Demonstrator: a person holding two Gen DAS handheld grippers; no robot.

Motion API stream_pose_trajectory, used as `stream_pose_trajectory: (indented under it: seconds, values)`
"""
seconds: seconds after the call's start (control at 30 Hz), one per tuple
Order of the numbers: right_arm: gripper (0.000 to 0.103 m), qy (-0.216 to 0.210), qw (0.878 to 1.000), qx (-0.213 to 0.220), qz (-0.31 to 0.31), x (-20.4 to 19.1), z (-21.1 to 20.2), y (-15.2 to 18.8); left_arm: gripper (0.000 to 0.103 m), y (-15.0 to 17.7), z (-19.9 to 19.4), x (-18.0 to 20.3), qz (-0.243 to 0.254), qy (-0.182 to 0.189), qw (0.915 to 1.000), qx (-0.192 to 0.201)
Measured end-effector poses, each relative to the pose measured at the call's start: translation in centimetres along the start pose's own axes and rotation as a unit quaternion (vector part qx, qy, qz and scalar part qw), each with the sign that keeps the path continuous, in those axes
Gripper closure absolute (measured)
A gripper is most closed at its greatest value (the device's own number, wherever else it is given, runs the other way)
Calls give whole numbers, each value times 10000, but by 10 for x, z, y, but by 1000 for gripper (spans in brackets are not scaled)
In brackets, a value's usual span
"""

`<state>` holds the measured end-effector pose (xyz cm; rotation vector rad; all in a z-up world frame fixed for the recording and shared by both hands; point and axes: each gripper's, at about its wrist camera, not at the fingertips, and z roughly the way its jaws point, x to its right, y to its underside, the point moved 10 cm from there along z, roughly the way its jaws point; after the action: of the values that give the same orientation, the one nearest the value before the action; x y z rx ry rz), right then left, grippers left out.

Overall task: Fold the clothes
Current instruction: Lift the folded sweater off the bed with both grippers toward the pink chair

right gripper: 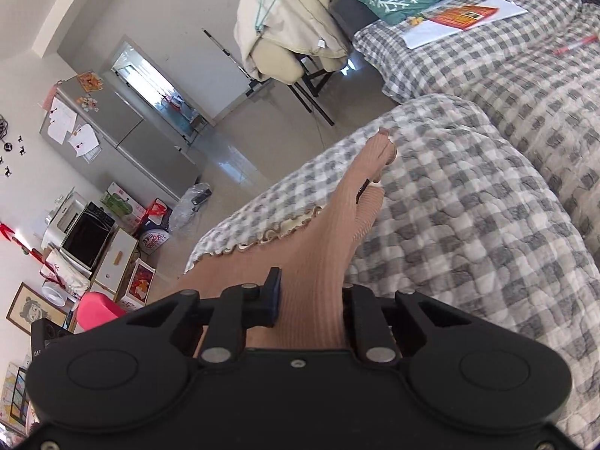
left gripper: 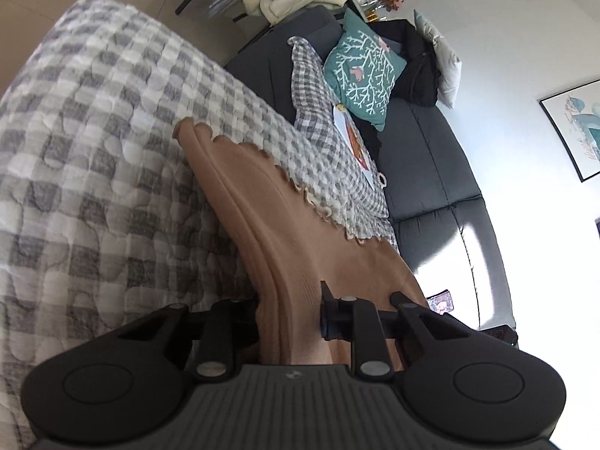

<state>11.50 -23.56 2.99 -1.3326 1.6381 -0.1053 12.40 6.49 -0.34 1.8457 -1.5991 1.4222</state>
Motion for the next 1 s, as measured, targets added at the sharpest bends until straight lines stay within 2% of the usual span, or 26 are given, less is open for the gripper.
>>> stream_pose_trajectory:
  seconds: [0.23, 0.43, 0.63, 0.7, 0.87, 1.0]
  values:
    - [85, -338, 9976, -155, -584, -91, 37, 24, 80, -35, -89, -17, -90, -334, 9978, 558]
    - [86, -847, 9891, -555, -1071, -193, 89, 68, 80, -57, -198, -56, -48, -884, 9902, 1084]
    - [86, -1176, 9771, -1017, -1454, -285, 150, 124, 80, -61, -297, -117, -290, -1503, 9759, 1558]
    - [86, -1222, 9735, -1191, -1520, -308, 170, 144, 80, -62, -331, -143, -418, -1698, 9687, 1762]
    - [87, -1352, 9659, -1479, -1642, -356, 208, 189, 81, -66, -400, -200, -697, -2031, 9519, 2184]
    - [87, -1395, 9627, -1601, -1679, -378, 235, 219, 81, -70, -448, -242, -877, -2228, 9396, 2447]
